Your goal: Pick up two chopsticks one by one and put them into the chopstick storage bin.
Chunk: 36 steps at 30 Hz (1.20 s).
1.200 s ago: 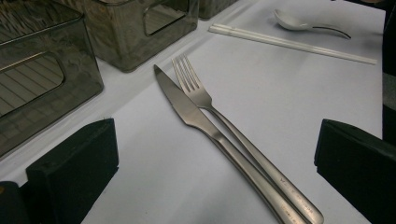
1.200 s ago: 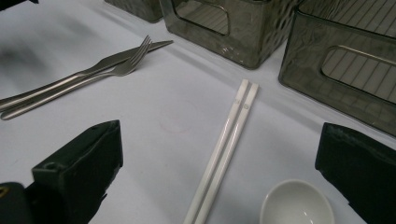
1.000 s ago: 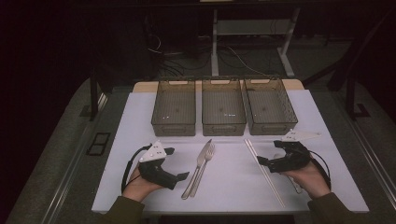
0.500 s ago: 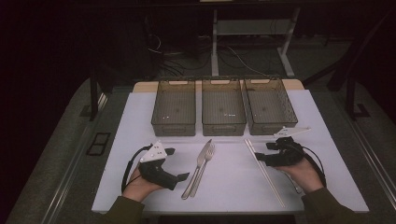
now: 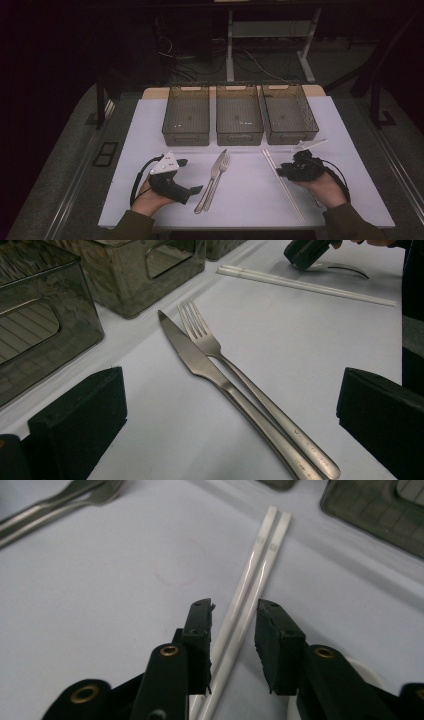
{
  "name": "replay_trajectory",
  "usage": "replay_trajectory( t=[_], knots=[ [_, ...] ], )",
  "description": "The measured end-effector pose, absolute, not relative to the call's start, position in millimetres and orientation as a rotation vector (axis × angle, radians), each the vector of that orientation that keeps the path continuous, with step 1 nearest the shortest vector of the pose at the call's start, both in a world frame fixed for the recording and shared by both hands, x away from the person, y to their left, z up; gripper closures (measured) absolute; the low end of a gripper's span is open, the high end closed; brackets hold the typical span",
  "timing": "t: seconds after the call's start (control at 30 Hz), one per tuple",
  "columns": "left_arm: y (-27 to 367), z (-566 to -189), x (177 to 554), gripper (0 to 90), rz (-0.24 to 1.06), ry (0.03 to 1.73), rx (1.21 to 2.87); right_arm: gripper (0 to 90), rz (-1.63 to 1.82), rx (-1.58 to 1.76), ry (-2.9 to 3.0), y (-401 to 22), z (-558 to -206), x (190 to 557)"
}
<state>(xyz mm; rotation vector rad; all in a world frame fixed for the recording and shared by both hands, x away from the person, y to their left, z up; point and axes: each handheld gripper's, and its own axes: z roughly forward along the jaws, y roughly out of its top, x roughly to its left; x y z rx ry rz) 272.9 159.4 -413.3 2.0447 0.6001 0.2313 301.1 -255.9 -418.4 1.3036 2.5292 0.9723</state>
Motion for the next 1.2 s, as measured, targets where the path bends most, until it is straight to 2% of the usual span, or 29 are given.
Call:
replay_trajectory(
  t=[0.27, 0.73, 1.2],
  knots=[
    [159.0, -413.8, 272.8, 0.0, 0.227, 0.603, 2.044, 76.5, 0.908, 1.307, 2.567, -254.7, -426.7, 300.1],
    [159.1, -413.8, 272.7, 0.0, 0.225, 0.601, 2.046, 81.1, 0.848, 1.33, 2.59, -255.1, -431.9, 298.4],
    [158.8, -414.0, 272.6, 0.0, 0.224, 0.599, 2.049, 79.1, 0.763, 1.305, 2.561, -254.6, -433.5, 296.2]
  ],
)
